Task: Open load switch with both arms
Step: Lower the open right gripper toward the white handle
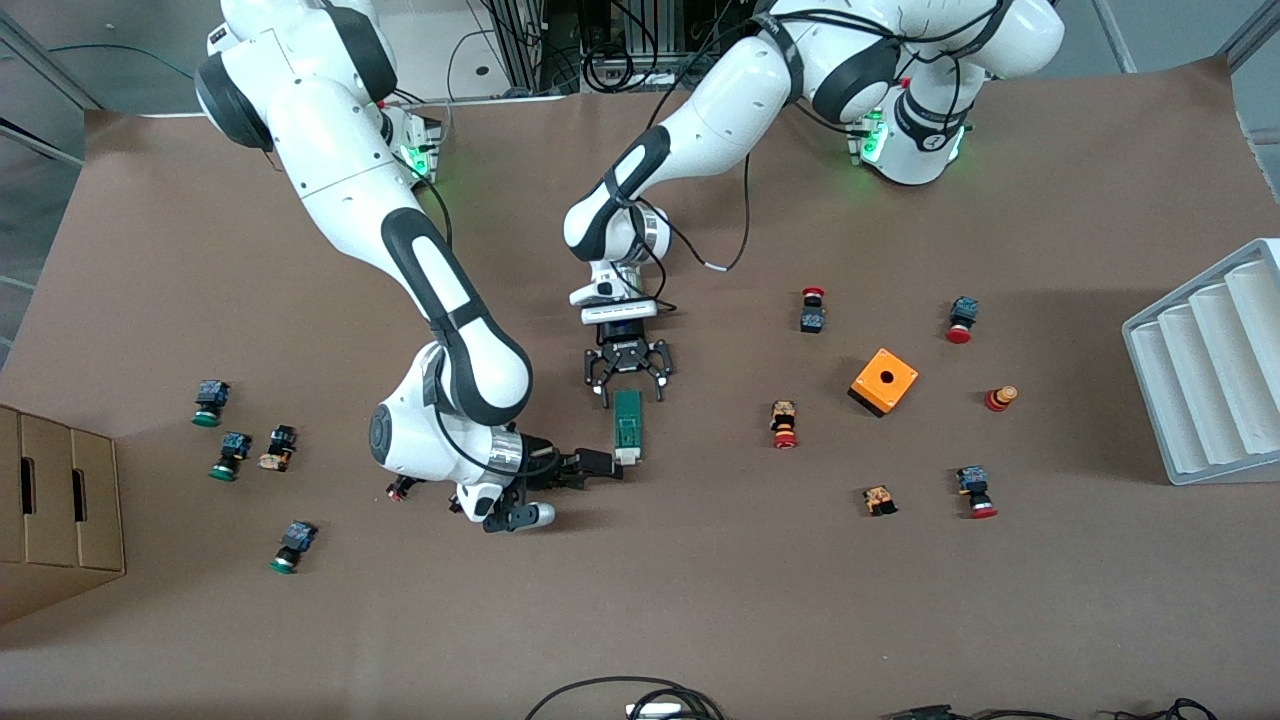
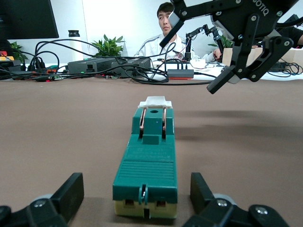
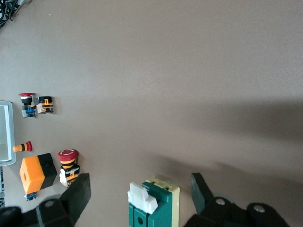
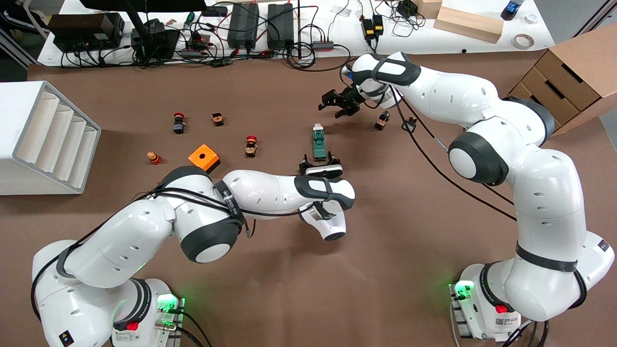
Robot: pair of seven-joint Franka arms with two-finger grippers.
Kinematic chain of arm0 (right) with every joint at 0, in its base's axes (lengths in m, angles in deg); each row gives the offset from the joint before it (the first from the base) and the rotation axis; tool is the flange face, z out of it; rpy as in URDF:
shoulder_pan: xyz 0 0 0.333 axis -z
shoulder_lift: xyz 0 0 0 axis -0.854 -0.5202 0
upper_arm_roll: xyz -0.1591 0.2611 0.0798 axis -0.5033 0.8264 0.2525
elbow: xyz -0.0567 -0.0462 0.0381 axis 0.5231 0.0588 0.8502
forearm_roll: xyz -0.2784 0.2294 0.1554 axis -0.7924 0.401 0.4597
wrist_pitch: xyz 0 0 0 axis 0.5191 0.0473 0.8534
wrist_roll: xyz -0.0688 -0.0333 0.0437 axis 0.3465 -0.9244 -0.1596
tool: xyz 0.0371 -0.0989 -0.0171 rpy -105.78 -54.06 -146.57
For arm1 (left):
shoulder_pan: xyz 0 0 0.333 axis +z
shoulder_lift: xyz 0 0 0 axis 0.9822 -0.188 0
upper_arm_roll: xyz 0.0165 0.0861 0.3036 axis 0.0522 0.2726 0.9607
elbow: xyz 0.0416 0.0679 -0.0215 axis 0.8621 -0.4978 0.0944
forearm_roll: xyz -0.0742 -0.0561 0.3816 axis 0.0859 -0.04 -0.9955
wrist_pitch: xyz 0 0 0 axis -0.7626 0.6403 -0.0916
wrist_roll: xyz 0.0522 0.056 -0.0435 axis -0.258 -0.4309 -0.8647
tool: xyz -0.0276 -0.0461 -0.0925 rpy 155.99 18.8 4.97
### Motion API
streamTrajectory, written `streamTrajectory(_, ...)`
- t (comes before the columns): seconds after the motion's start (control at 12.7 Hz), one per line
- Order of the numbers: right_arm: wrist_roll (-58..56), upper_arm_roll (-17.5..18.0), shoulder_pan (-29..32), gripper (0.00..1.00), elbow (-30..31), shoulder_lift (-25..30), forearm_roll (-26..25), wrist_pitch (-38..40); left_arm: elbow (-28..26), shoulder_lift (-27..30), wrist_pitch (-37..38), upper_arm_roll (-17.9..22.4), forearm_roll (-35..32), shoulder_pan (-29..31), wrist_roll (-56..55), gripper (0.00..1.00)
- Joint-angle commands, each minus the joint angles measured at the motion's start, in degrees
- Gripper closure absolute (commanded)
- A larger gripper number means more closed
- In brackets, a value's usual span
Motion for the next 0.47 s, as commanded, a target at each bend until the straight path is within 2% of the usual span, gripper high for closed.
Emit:
streamTrajectory(0.0,-0.47,-0.42,-1.68,0.05,-1.75,-1.53,2.18,-2.68,2.0,-2.75,0.06,0.43,0.11,-0.99,-0.26,0.0)
streamTrajectory(0.39,-0.47,-0.42,-2.3,0.06,-1.75,-1.54,2.18,-2.78,1.91,-2.75,0.06,0.43,0.11,-0.99,-0.26,0.0)
